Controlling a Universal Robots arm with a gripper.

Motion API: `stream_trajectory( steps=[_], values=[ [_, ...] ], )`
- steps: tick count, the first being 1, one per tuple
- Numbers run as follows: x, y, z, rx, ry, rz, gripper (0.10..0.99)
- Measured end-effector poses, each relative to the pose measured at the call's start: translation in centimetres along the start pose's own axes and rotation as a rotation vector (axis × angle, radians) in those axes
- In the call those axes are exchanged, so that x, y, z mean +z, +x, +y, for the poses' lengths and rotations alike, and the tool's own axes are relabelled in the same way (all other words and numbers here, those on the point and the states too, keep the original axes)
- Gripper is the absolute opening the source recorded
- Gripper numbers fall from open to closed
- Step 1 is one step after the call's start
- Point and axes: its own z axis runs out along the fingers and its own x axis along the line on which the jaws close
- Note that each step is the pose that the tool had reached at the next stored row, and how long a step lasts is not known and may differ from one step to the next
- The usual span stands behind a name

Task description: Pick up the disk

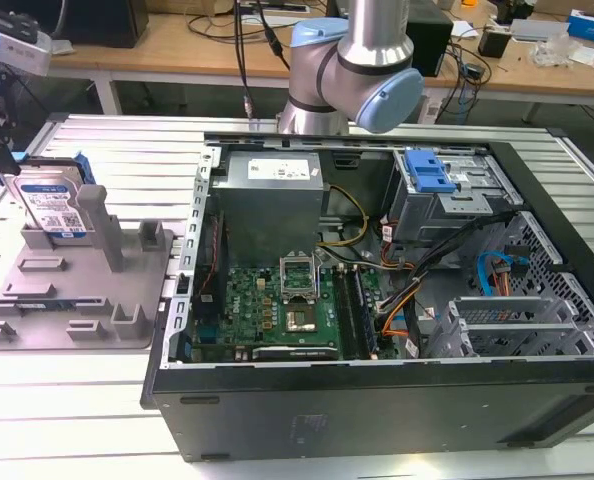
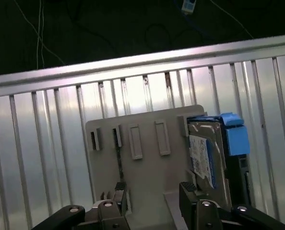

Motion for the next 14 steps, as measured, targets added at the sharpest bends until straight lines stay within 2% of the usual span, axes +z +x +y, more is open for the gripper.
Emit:
stream_trajectory(
  steps=[3, 10, 13, 14],
  values=[
    [0.05, 0.0, 0.0, -0.081, 0.001, 0.0027, 0.557],
    [0.05, -0.01, 0.0, -0.086, 0.001, 0.0049, 0.557],
    [0.07, -1.32, 0.43, -0.086, 0.001, 0.0049, 0.557],
    [0.08, -2.03, 0.72, -0.086, 0.001, 0.0049, 0.557]
  ],
)
